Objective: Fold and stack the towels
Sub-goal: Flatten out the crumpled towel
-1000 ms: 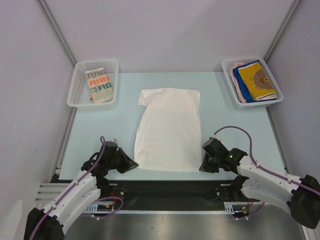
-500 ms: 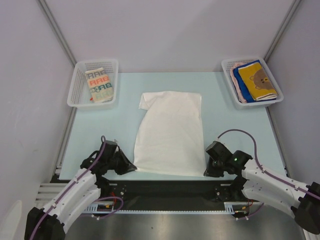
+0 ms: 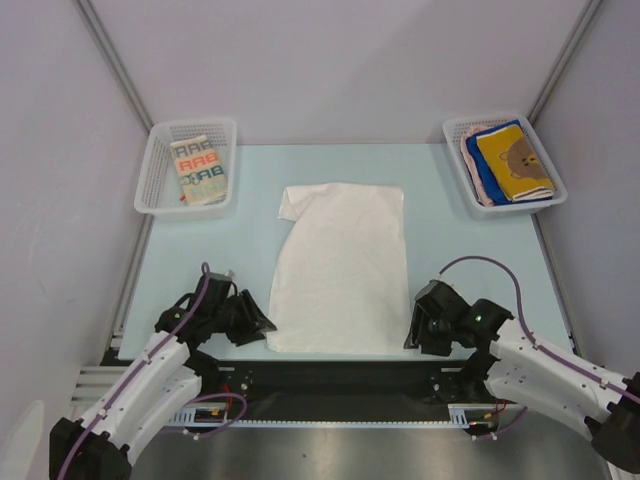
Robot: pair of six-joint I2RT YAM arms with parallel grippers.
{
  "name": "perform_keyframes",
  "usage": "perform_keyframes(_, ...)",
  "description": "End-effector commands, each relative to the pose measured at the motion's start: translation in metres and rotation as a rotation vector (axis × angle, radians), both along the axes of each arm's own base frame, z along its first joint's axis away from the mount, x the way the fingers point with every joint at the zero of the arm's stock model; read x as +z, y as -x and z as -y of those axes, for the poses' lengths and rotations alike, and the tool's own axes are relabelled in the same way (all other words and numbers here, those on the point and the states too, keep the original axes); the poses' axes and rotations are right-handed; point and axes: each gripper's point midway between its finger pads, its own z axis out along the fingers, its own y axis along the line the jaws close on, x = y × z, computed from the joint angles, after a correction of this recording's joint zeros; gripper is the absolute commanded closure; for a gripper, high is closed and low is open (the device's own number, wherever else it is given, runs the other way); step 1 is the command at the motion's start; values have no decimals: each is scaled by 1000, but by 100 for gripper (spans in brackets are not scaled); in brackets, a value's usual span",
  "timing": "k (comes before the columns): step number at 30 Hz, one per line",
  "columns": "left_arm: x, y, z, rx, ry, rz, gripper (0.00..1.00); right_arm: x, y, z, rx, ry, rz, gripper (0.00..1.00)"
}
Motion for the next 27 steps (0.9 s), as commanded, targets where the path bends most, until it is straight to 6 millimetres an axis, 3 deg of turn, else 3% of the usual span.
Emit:
perform_keyframes(1, 28, -28, 0, -39, -29, 123, 52, 44, -32, -16, -12, -56, 133, 48)
perform_keyframes(2, 44, -45, -1, -22, -50, 182, 52, 51, -45, -18, -24, -46, 159, 49)
perform_keyframes(3, 45, -57, -3, -12, -81, 181, 52, 58, -66, -16, -67, -48, 190, 51)
perform_keyframes(4, 70, -86, 3, 1, -64, 291, 52, 88, -96, -35, -67, -153, 269, 56)
perform_keyframes(5, 81, -106, 3, 28, -72, 347, 53, 84, -117, -38, -42, -141, 260, 60)
perform_keyframes(6, 79, -126, 3, 49, -92, 346, 53, 91, -148, -28, -109, -163, 282, 60)
perform_keyframes(7, 114, -161, 8, 87, -79, 471, 53, 105, -178, -26, -135, -172, 342, 60)
perform_keyframes(8, 122, -182, 8, 107, -96, 515, 52, 114, -214, -25, -136, -138, 363, 61)
perform_keyframes(9, 133, -205, 2, 148, -142, 578, 52, 125, -242, -9, -186, -119, 409, 60)
perform_keyframes(10, 145, -238, 3, 177, -178, 635, 50, 133, -272, -4, -206, -106, 474, 60)
perform_keyframes(12, 160, -276, -2, 220, -222, 727, 48, 133, -327, 13, -245, -65, 510, 59)
perform_keyframes(14, 153, -315, 4, 215, -204, 720, 47, 134, -363, 19, -257, -75, 526, 58)
perform_keyframes(15, 150, -331, 5, 196, -178, 727, 48, 119, -386, 15, -245, -98, 496, 57)
perform_keyframes(16, 168, -352, 8, 203, -171, 766, 47, 118, -401, 22, -263, -107, 507, 57)
perform_keyframes(17, 137, -369, 15, 164, -174, 705, 47, 110, -412, 23, -270, -104, 493, 55)
perform_keyframes(18, 134, -382, 20, 143, -167, 704, 48, 99, -431, 23, -272, -108, 479, 55)
perform_keyframes(19, 152, -400, 30, 108, -145, 735, 48, 86, -438, 28, -281, -110, 442, 54)
perform_keyframes(20, 113, -414, 33, 84, -156, 663, 48, 78, -445, 30, -284, -118, 419, 53)
perform_keyframes(21, 107, -421, 34, 76, -151, 644, 47, 88, -458, 24, -269, -155, 437, 53)
perform_keyframes(22, 114, -435, 37, 70, -134, 664, 46, 66, -464, 23, -265, -160, 398, 52)
perform_keyframes(23, 94, -444, 37, 68, -145, 636, 46, 65, -469, 22, -261, -165, 402, 51)
perform_keyframes(26, 91, -459, 33, 64, -153, 644, 44, 56, -482, 19, -252, -174, 395, 47)
perform_keyframes(27, 78, -463, 31, 60, -155, 623, 44, 55, -482, 15, -243, -190, 387, 47)
